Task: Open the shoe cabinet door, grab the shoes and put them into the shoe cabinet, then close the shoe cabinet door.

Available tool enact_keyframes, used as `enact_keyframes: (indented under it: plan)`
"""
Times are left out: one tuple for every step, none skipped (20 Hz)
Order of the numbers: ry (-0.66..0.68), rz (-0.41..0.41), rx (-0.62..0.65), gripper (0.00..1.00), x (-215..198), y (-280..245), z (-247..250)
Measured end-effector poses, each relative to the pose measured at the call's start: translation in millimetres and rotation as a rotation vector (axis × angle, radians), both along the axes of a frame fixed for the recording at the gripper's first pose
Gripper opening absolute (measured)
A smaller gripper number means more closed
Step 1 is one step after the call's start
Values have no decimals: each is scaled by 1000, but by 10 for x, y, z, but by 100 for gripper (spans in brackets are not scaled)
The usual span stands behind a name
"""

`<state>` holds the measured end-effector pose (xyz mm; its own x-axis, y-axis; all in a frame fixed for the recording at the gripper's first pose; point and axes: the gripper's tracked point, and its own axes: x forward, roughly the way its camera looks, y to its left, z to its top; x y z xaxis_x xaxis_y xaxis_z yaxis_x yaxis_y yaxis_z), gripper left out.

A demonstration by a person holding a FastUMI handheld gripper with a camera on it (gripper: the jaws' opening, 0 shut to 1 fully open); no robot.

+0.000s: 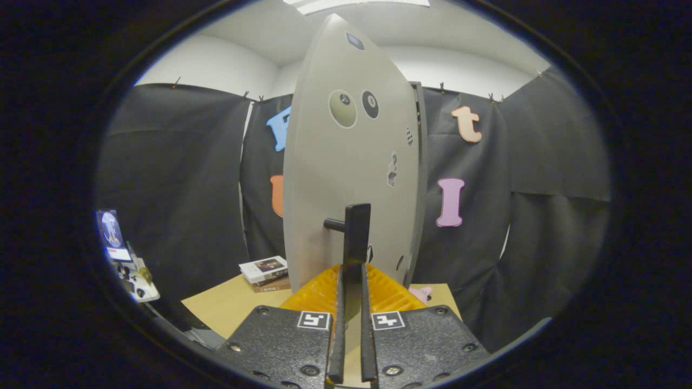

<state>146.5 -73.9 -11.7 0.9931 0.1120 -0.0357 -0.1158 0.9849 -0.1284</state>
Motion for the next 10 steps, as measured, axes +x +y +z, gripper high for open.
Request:
enact_keyframes:
  plan:
    - [-2, -9, -1, 14, -15, -57, 15]
    - [0, -17, 4, 13, -39, -101, 20]
    - [4, -31, 9, 12, -55, -131, 14]
    - [9, -51, 16, 11, -67, -179, 1]
    - [9, -71, 26, 10, -78, -237, 4]
    - [9, -92, 38, 8, -85, -286, 5]
    - [7, -117, 45, 7, -92, -345, 9]
    - [4, -148, 49, 5, -91, -419, 16]
    - [0, -184, 45, 4, -87, -485, 3]
    - [-2, -221, 42, 4, -96, -577, 7]
